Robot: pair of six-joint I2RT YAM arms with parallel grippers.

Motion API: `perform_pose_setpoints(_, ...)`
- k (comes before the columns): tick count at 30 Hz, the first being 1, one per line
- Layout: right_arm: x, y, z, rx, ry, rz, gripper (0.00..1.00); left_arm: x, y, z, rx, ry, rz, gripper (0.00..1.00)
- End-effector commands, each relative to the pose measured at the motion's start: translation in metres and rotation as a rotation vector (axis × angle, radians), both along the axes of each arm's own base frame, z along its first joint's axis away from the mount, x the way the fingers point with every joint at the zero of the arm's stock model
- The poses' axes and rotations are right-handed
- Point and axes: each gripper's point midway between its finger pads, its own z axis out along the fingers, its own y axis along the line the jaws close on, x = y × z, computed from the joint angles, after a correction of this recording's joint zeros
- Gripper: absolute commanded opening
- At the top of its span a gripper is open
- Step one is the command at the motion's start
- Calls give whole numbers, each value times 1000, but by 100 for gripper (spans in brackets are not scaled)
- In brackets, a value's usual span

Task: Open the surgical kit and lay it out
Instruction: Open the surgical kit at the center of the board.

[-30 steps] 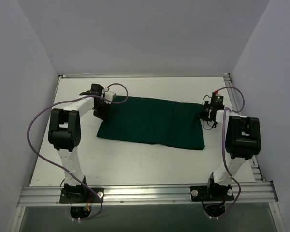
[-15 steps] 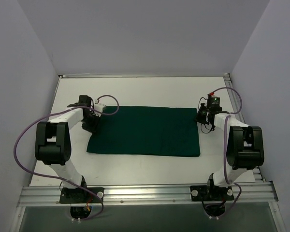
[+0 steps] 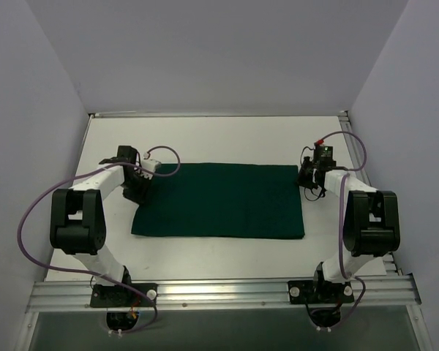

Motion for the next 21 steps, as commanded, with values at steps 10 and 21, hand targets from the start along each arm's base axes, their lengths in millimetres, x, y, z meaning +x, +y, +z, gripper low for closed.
perform_pose_setpoints(10, -47, -34, 36, -125, 103, -203, 52, -6, 36, 70, 170, -170, -107, 57)
perform_pose_setpoints(21, -135, -12, 58, 33, 97, -344, 42, -83, 25, 44, 251, -55, -712, 39)
